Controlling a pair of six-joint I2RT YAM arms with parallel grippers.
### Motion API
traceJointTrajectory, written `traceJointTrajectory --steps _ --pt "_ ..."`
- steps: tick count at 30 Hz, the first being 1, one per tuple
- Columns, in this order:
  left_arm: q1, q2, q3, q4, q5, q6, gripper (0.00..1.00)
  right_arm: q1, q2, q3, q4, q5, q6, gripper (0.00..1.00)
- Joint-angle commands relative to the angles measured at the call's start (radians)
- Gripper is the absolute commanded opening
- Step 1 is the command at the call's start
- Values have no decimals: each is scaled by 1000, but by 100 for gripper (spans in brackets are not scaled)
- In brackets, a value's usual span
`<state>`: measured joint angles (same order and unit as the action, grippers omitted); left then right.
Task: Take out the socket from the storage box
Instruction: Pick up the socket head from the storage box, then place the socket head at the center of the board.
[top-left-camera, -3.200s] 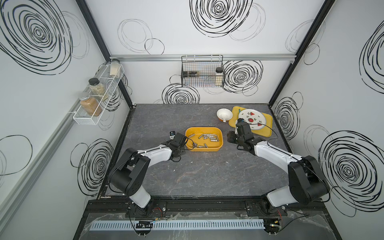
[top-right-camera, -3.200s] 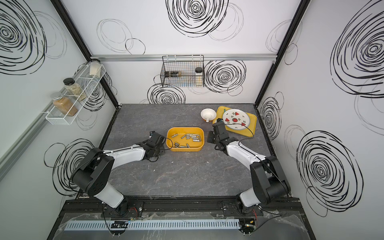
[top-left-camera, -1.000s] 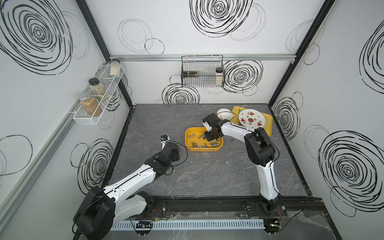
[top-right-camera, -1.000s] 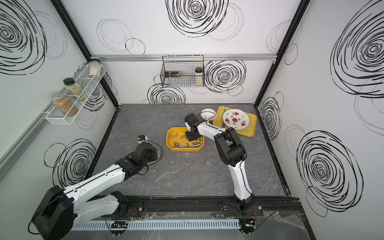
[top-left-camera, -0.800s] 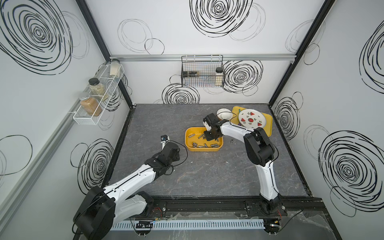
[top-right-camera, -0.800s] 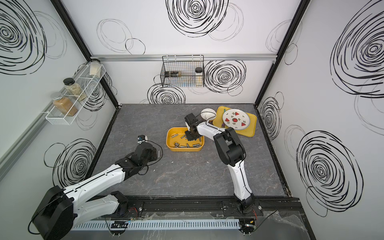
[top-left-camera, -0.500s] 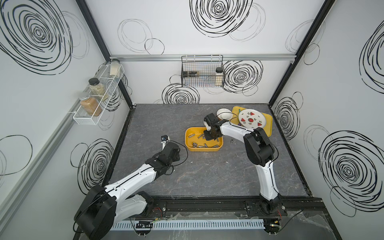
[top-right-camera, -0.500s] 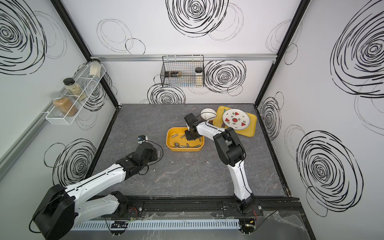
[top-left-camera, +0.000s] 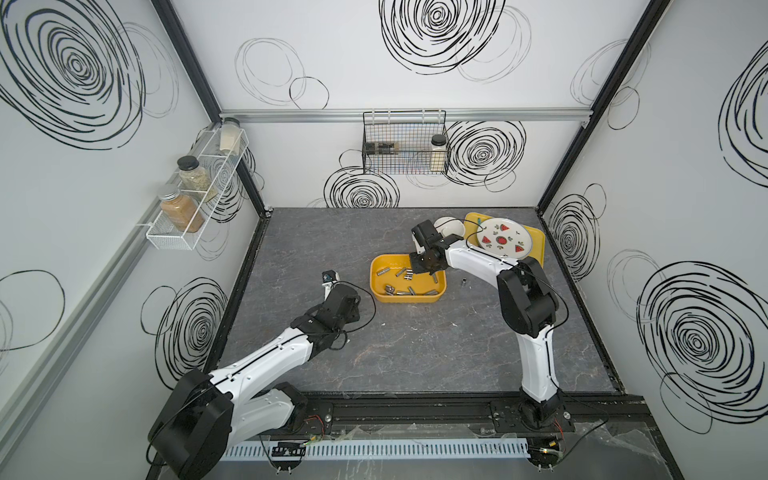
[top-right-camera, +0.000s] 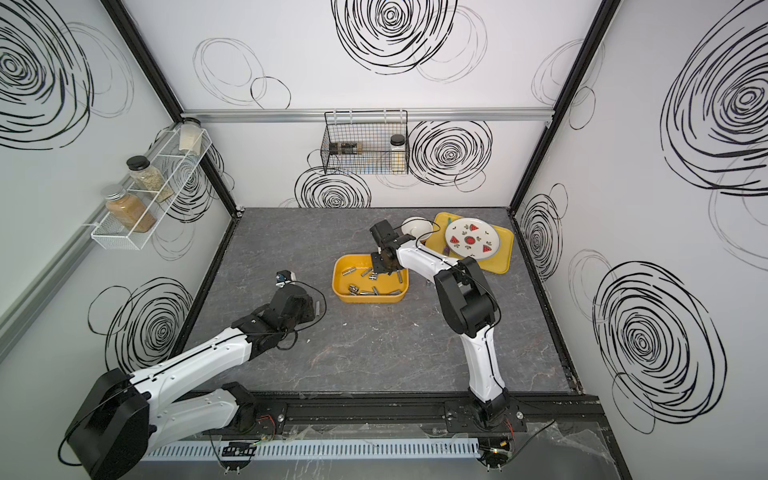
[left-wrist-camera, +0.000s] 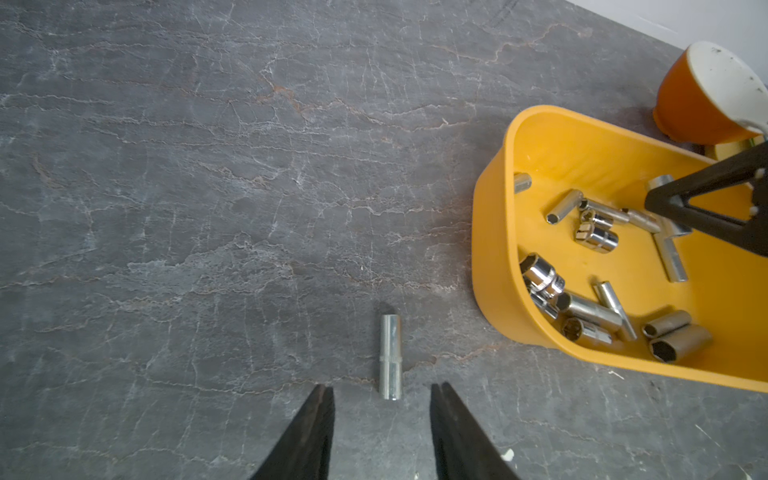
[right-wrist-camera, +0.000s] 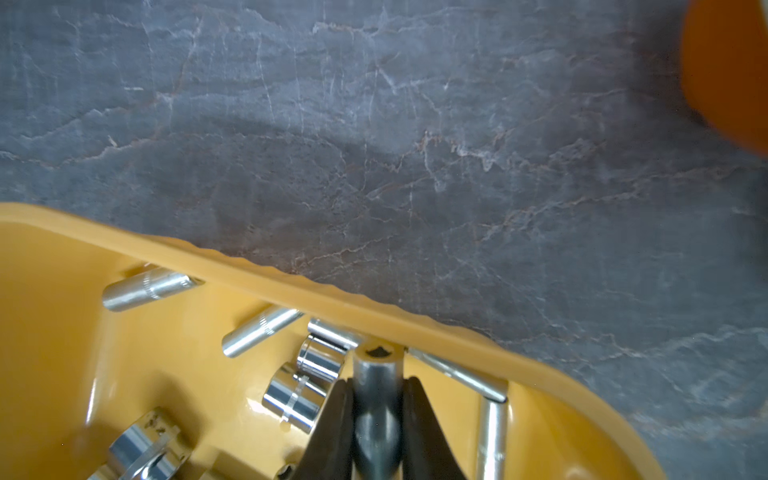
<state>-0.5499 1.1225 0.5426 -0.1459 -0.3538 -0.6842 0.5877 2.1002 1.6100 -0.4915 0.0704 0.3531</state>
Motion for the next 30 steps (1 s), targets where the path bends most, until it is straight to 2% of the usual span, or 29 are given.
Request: traceJointTrajectory --steps 1,11,21,26,30 --pt "-4 5 19 38 -14 9 46 0 -46 5 -11 13 41 14" --pt "-4 13 19 42 -14 9 46 -25 -168 -28 -12 50 50 13" --pt "-8 7 16 47 -8 7 46 -277 -446 -407 129 64 84 12" --pt "-8 3 16 51 -8 7 46 -350 -479 -563 213 85 114 13" --pt "-8 -1 16 49 -9 8 46 -364 -418 -581 222 57 115 13"
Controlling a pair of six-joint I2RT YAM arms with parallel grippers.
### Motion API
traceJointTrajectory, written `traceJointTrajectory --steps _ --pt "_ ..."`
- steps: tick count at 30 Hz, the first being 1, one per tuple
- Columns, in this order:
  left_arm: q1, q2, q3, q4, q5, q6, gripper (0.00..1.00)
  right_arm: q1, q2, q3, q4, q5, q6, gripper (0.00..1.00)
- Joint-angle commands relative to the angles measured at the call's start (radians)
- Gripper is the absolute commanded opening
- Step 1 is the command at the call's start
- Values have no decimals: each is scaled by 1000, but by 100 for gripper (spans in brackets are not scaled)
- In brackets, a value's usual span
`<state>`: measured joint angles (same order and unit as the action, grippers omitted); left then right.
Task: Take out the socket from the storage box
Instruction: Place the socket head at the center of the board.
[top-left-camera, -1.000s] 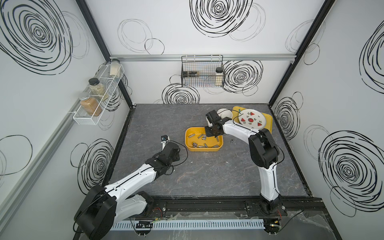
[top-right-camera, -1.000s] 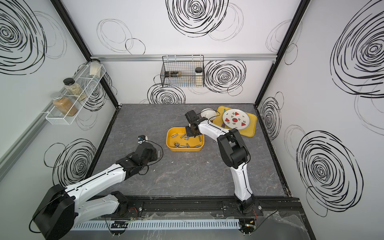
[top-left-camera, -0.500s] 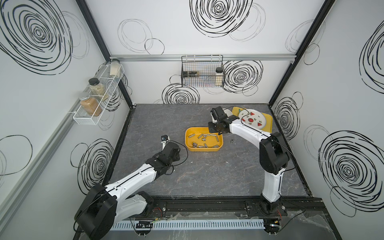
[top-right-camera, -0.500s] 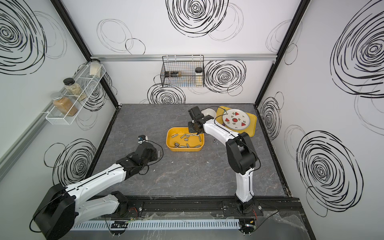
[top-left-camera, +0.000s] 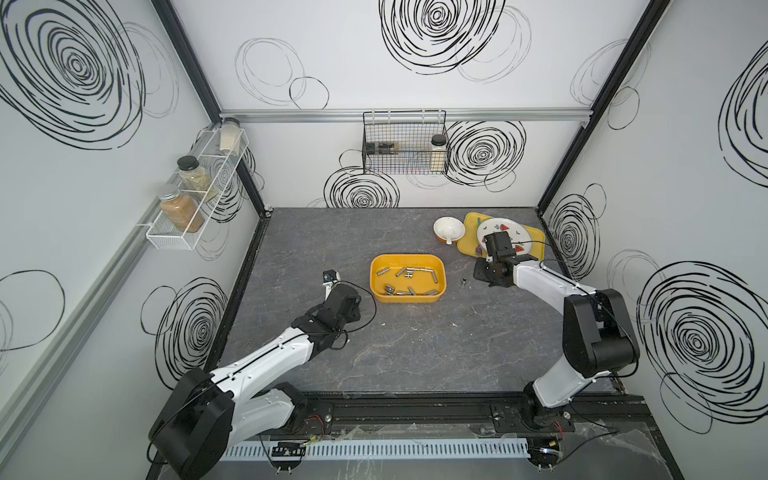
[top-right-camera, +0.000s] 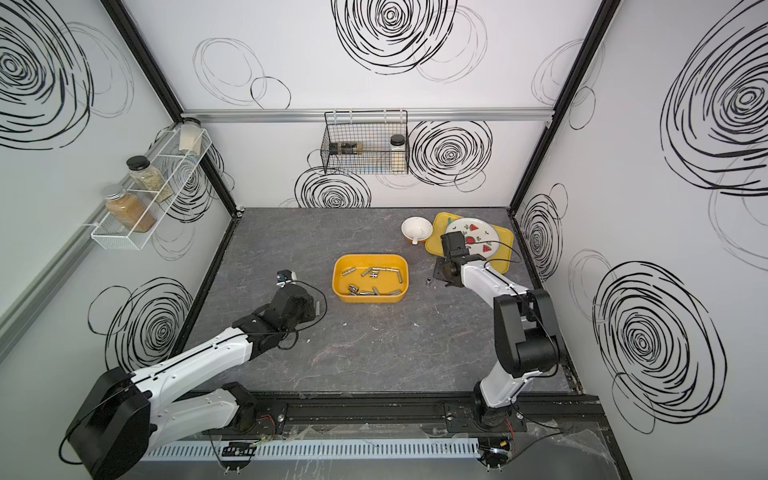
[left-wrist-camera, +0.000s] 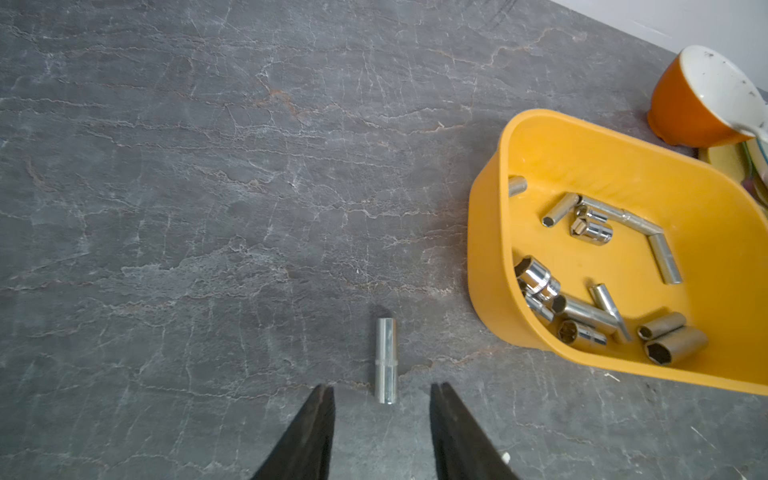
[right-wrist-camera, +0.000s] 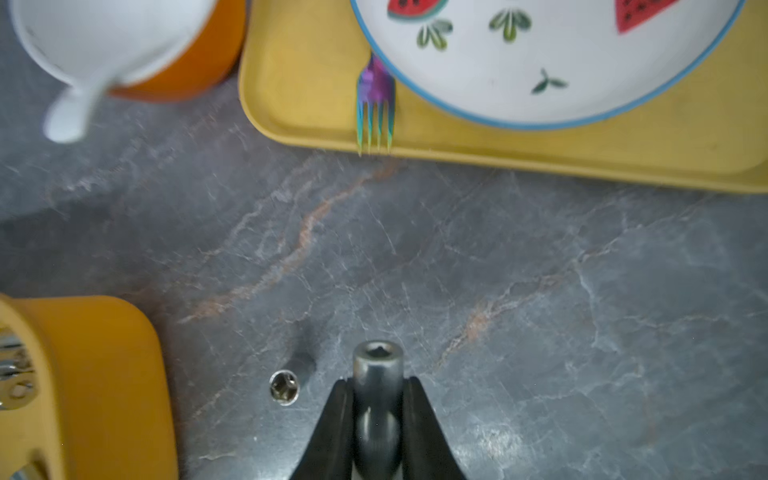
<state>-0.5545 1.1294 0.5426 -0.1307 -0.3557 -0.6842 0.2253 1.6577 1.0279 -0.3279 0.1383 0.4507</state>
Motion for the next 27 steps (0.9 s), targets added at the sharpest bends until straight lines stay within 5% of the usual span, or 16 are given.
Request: traceJointTrajectory --steps 1,27 --pt "-5 -11 15 34 -8 8 46 -2 38 -1 64 -24 16 13" --pt "-4 -38 3 30 -30 6 46 0 137 -11 98 -59 16 26"
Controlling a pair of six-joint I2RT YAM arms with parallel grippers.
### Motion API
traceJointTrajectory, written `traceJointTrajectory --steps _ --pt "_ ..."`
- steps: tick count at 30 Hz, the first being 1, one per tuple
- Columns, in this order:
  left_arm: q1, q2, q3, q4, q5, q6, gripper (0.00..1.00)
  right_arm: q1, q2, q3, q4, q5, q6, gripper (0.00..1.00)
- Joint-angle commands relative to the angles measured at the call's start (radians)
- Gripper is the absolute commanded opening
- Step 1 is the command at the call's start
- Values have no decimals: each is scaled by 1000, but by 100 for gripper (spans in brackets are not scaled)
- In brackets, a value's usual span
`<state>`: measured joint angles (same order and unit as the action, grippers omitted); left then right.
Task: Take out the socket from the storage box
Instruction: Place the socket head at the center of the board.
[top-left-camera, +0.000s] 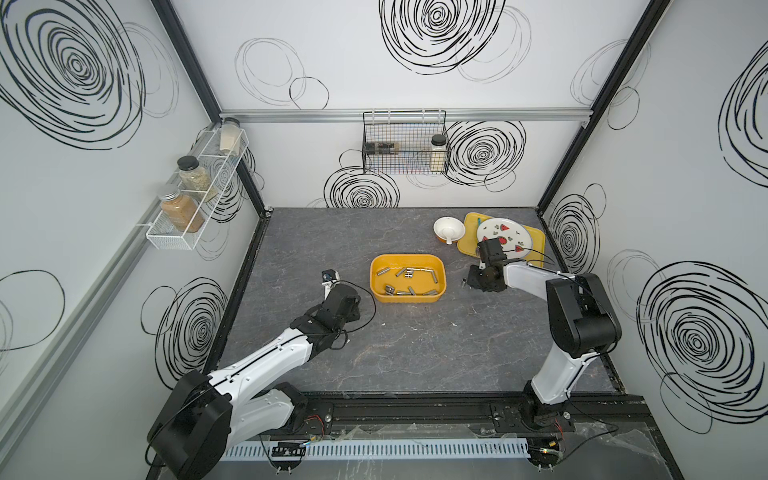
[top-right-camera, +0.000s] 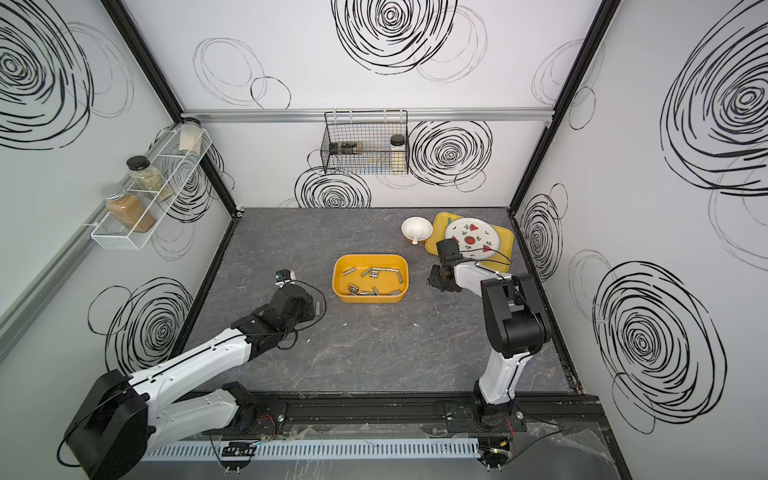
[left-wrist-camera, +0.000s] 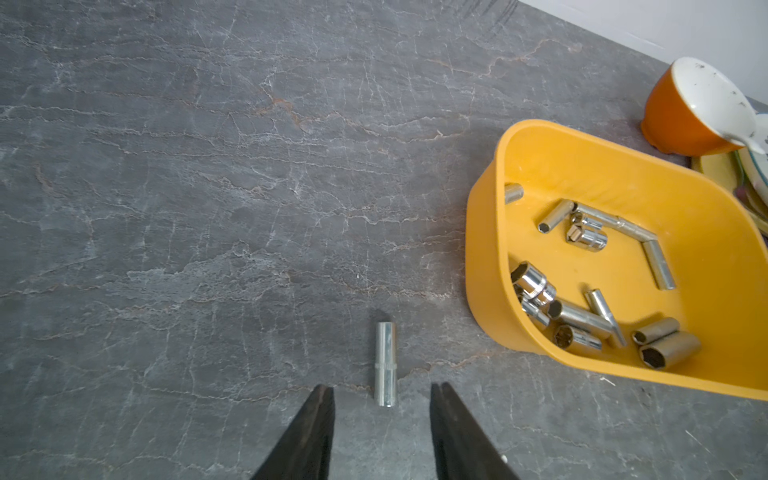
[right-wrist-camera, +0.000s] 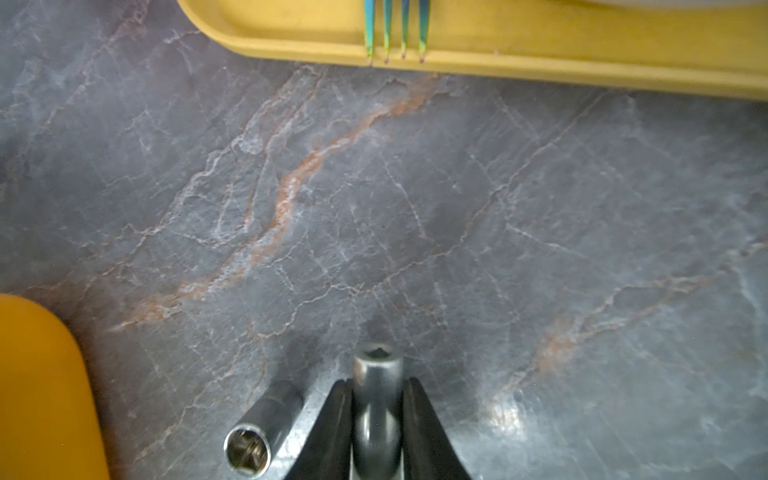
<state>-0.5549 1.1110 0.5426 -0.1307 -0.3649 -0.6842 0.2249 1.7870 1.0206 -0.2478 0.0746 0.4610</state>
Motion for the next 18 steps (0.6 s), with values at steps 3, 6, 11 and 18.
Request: traceJointTrajectory --steps 3,6,11,18 --pt "-4 -23 1 32 -23 6 46 1 8 -4 21 3 6 26" --pt "-4 -21 2 27 -33 3 46 1 9 2 15 4 6 26" --pt "-4 -35 -6 35 -39 -2 46 1 -10 -4 18 -4 6 27" --pt "-3 -40 -13 42 -47 3 46 2 -80 -6 4 1 11 31"
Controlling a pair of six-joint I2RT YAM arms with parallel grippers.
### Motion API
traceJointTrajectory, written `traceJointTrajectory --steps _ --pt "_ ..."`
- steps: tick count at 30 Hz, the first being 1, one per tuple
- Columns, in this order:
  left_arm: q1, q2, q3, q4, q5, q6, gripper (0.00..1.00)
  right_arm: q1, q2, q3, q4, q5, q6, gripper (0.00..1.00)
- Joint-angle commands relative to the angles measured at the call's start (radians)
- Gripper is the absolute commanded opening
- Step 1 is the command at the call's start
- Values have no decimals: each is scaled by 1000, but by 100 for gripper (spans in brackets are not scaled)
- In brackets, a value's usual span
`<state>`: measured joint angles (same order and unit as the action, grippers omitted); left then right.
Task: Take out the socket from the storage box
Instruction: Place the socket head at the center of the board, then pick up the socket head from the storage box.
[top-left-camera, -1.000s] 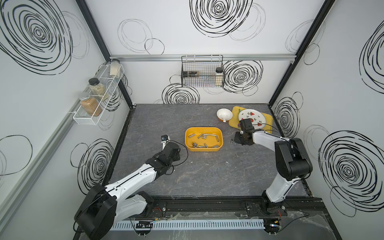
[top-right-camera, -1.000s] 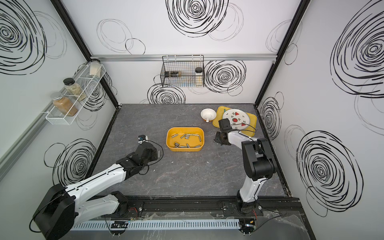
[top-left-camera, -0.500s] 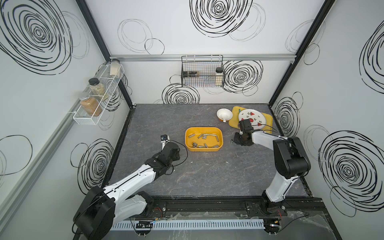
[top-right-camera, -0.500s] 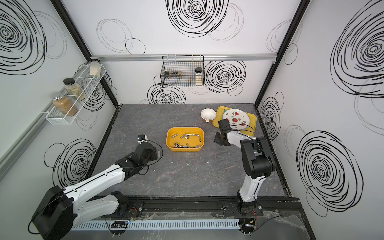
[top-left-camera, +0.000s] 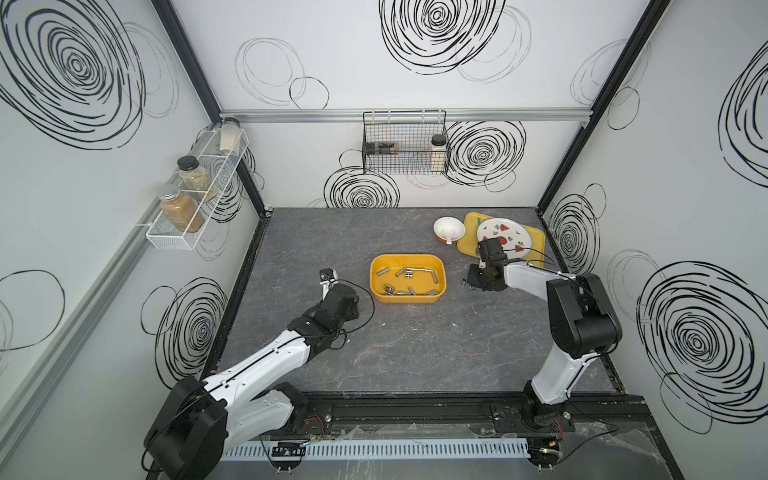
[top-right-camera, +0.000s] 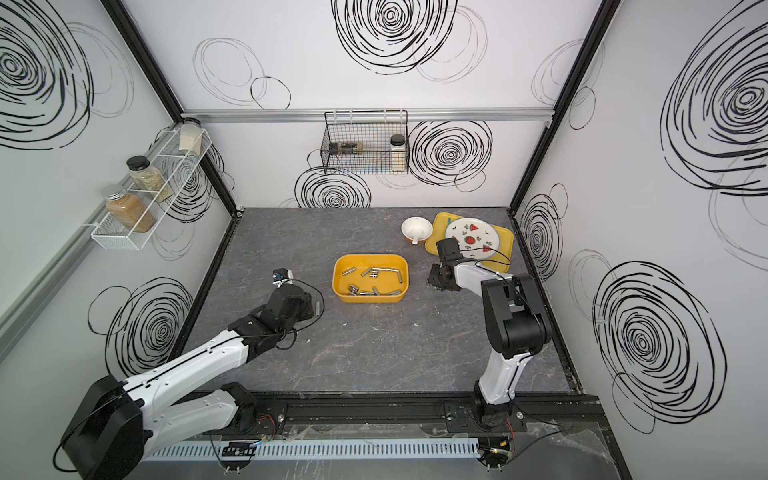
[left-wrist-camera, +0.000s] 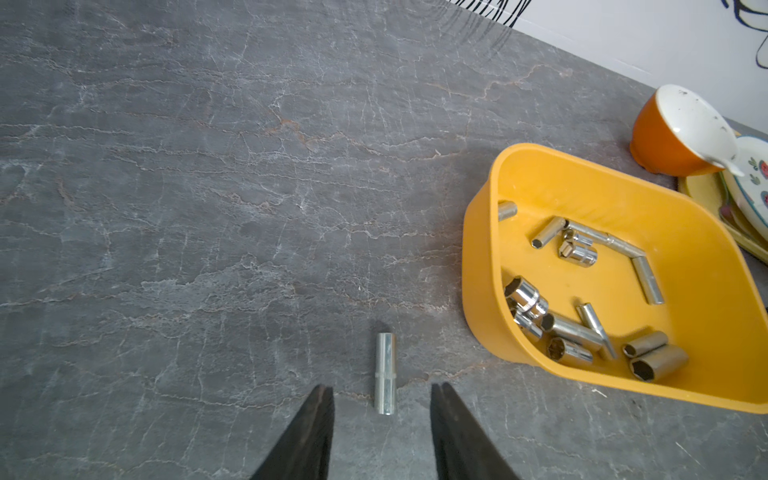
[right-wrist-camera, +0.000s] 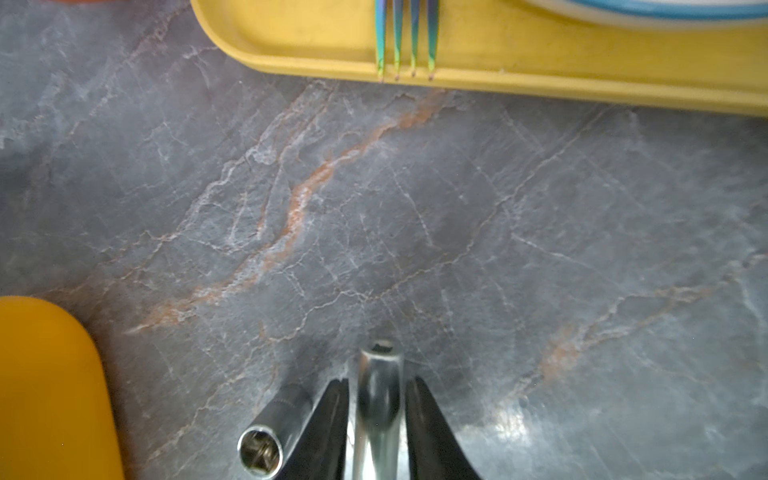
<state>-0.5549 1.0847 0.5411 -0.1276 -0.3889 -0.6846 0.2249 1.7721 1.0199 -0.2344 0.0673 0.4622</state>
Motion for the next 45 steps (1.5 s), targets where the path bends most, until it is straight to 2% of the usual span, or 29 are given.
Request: traceJointTrajectory --steps 1,3,6,11,16,18,20,26,32,35,45 --pt "-4 -13 -11 42 -19 6 46 1 -87 -7 -19 18 8 31" --pt "-5 -12 -9 45 -9 6 46 2 -144 -17 -25 26 13 31" --pt "-6 0 21 44 27 6 46 10 -241 -64 20 -26 18 32" --pt "-36 99 168 6 87 20 47 32 -347 -127 82 -76 47 32" --pt "-119 356 445 -90 47 117 46 53 -419 -170 135 -97 66 32" --pt "-105 499 580 -191 29 127 45 59 -434 -189 155 -98 74 32" --pt "-85 606 678 -229 89 165 45 63 -434 -197 165 -98 76 32" --pt "-45 836 898 -317 158 254 47 62 -417 -196 171 -77 78 32" --pt "28 931 955 -326 200 277 47 62 -400 -204 189 -82 81 32" --pt "31 977 987 -337 181 286 44 64 -386 -205 197 -91 85 32" --pt "33 1079 1045 -357 188 281 48 70 -379 -204 204 -107 82 32"
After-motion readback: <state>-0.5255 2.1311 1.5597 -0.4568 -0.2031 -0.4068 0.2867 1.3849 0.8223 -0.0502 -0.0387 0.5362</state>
